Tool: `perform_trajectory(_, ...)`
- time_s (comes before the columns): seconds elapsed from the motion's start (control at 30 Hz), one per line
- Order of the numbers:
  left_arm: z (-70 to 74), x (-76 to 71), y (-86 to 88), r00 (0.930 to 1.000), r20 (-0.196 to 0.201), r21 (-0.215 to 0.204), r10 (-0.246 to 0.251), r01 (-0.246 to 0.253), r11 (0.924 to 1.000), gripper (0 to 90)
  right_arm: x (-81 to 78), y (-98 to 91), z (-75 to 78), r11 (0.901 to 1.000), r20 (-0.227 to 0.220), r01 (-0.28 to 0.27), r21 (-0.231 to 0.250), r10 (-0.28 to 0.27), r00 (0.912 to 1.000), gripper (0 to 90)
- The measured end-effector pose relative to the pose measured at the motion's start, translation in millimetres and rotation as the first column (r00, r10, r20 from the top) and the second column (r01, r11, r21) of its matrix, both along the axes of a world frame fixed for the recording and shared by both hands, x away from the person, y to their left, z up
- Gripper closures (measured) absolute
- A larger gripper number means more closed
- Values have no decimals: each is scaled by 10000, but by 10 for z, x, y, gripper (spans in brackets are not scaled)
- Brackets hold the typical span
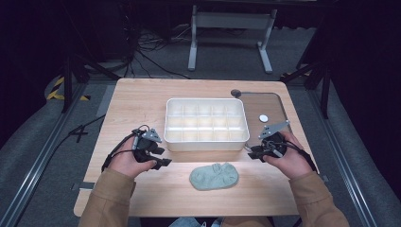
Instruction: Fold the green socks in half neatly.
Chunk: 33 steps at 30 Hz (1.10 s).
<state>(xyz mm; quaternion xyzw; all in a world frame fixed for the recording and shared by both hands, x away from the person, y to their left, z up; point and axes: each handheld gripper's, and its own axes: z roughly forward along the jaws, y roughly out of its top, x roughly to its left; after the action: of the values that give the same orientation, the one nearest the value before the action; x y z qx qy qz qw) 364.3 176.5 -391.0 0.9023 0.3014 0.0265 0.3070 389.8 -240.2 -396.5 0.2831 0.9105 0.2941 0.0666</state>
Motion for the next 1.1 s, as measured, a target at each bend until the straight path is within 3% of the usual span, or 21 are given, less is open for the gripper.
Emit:
perform_trajectory(0.03, 0, 0, 0, 10000, 0, 0, 0, 0, 10000, 495, 0, 0, 0, 10000, 0, 0, 0, 0, 10000, 719)
perform_trajectory(0.1, 28, -32, -54, 9998, -50, 498, -191, 193, 9986, 496, -44, 4, 30, 10000, 15, -19, 26, 19, 10000, 755)
perform_trajectory(0.2, 47, -37, -84, 9984, 9, 804, -570, 567, 9951, 515, -64, 17, 40, 9998, 1, -109, 193, 109, 9999, 759)
perform_trajectory(0.33, 103, -61, -128, 9963, 79, 571, -861, 855, 9947, 525, -92, 63, 18, 9993, -271, -111, 345, 120, 9996, 747)
perform_trajectory(0.4, 116, -70, -155, 9935, -152, 508, -1130, 1137, 9922, 542, -118, 88, 21, 9990, -414, -108, 424, 126, 9991, 759)
perform_trajectory(0.47, 114, -76, -176, 9907, -305, 906, -1326, 1349, 9867, 571, -131, 103, 32, 9989, -353, -247, 400, 261, 9990, 770)
perform_trajectory(0.53, 121, -84, -197, 9926, -348, 1379, -1165, 1203, 9831, 619, -155, 125, 46, 9982, -316, -392, 445, 407, 9987, 803)
perform_trajectory(0.57, 126, -90, -208, 9935, -277, 1425, -1102, 1130, 9833, 668, -163, 142, 44, 9972, -250, -572, 477, 584, 9980, 834)
perform_trajectory(0.63, 141, -107, -244, 9938, -165, 1288, -1104, 1116, 9854, 711, -174, 189, 18, 9942, -101, -978, 456, 984, 9951, 893)
perform_trajectory(0.77, 172, -131, -300, 9944, -64, 1072, -1054, 1054, 9886, 739, -192, 277, -25, 9917, -240, -1238, 346, 1246, 9919, 898)
perform_trajectory(0.83, 159, -142, -317, 9945, -136, 1169, -1037, 1045, 9876, 739, -209, 318, -17, 9892, -366, -1362, 535, 1382, 9897, 898)
perform_trajectory(0.87, 139, -155, -333, 9924, -308, 1304, -1189, 1219, 9839, 737, -214, 336, -11, 9881, -404, -1400, 640, 1428, 9889, 898)
perform_trajectory(0.9, 117, -181, -359, 9908, -228, 1499, -1334, 1353, 9794, 753, -215, 354, -7, 9873, -393, -1419, 721, 1449, 9887, 898)
perform_trajectory(1.0, 103, -234, -430, 9880, -174, 1192, -1535, 1545, 9808, 746, -215, 422, -11, 9844, -396, -1671, 559, 1694, 9848, 899)
perform_trajectory(1.1, 129, -285, -468, 9870, 198, 1198, -1597, 1562, 9804, 748, -215, 490, -28, 9810, -423, -1888, 438, 1907, 9807, 900)
